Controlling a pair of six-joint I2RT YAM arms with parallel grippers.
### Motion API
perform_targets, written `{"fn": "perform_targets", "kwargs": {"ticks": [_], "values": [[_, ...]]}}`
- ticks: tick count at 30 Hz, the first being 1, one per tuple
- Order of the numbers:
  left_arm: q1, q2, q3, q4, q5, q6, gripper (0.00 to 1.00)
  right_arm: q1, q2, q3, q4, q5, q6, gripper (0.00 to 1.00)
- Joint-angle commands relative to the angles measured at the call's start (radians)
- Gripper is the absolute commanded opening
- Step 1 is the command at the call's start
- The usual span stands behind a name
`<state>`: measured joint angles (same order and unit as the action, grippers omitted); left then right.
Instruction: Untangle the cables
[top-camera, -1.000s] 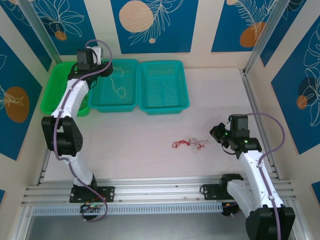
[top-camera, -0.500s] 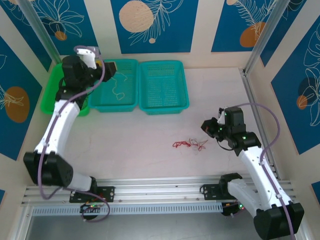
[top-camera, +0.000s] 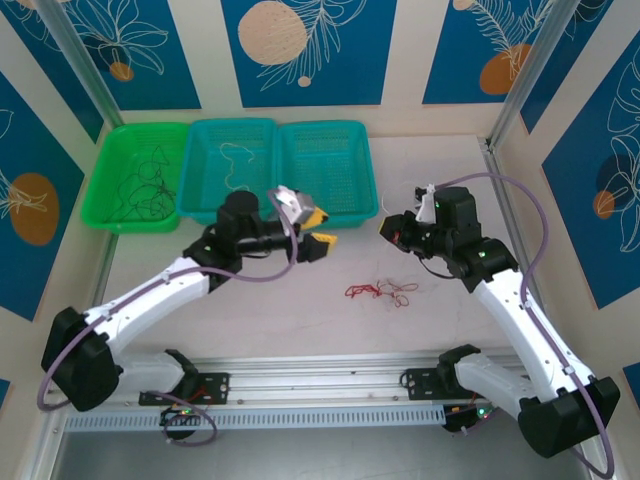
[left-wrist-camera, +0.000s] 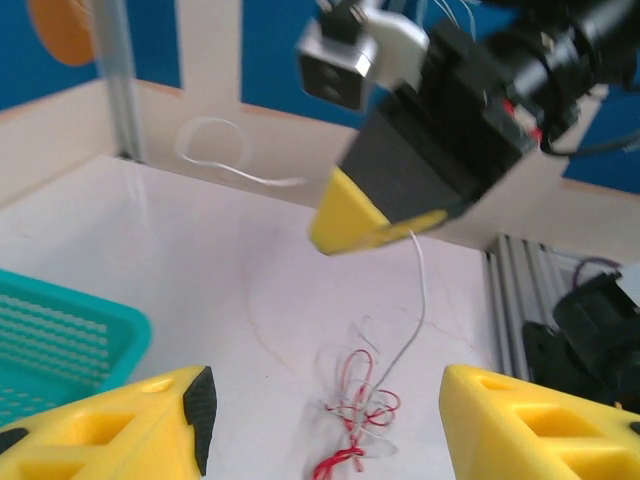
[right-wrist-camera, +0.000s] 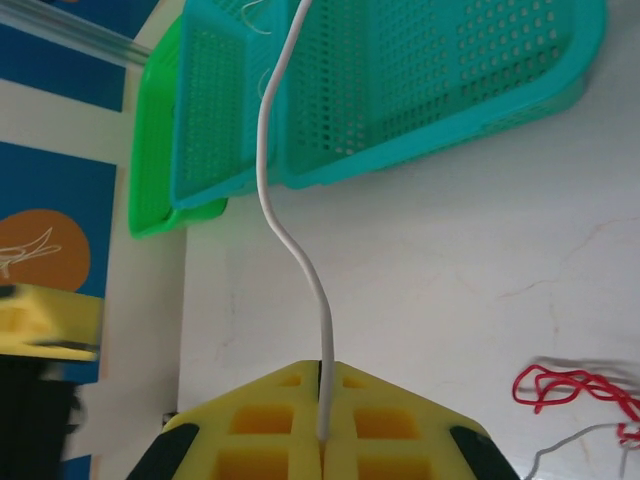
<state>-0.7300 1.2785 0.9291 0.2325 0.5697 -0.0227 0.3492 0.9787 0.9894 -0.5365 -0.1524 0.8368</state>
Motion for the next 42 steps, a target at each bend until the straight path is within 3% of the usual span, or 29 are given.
{"fn": "perform_targets", "kwargs": {"ticks": [1, 10, 11, 13, 15, 16, 22, 29, 34, 39, 42], "values": [[-0.086, 0.058, -0.016, 0.154, -0.032, 0.028, 0.61, 0.038, -0.001, 0.041, 0.014, 0.009, 0.047, 0.0], [-0.216, 0.288, 0.05, 0.305, -0.148, -0.024, 0.6, 0.106, 0.002, 0.068, 0.026, 0.035, 0.081, 0.0], [-0.216, 0.305, 0.053, 0.322, -0.158, -0.043, 0.55, 0.111, 0.001, 0.069, 0.027, 0.042, 0.082, 0.0], [-0.217, 0.32, 0.053, 0.346, -0.18, -0.073, 0.35, 0.118, -0.001, 0.071, 0.011, 0.064, 0.076, 0.0], [-0.217, 0.312, 0.042, 0.365, -0.205, -0.094, 0.03, 0.119, -0.007, 0.067, -0.014, 0.098, 0.067, 0.0], [-0.217, 0.306, 0.037, 0.363, -0.217, -0.097, 0.0, 0.118, -0.012, 0.06, -0.025, 0.116, 0.061, 0.0], [-0.215, 0.232, 0.02, 0.28, -0.293, -0.091, 0.0, 0.11, -0.089, -0.004, -0.046, 0.201, -0.045, 0.19], [-0.206, 0.149, 0.075, 0.15, -0.44, -0.197, 0.0, 0.099, -0.269, -0.201, -0.045, 0.459, -0.131, 0.35], [-0.207, 0.124, 0.109, 0.103, -0.442, -0.218, 0.0, 0.106, -0.28, -0.38, 0.095, 0.354, -0.123, 0.45], [-0.205, 0.101, 0.124, 0.068, -0.435, -0.203, 0.0, 0.175, -0.196, -0.551, 0.424, 0.22, -0.165, 0.53], [-0.204, 0.093, 0.125, 0.062, -0.426, -0.203, 0.0, 0.241, -0.142, -0.627, 0.646, 0.232, -0.24, 0.69]]}}
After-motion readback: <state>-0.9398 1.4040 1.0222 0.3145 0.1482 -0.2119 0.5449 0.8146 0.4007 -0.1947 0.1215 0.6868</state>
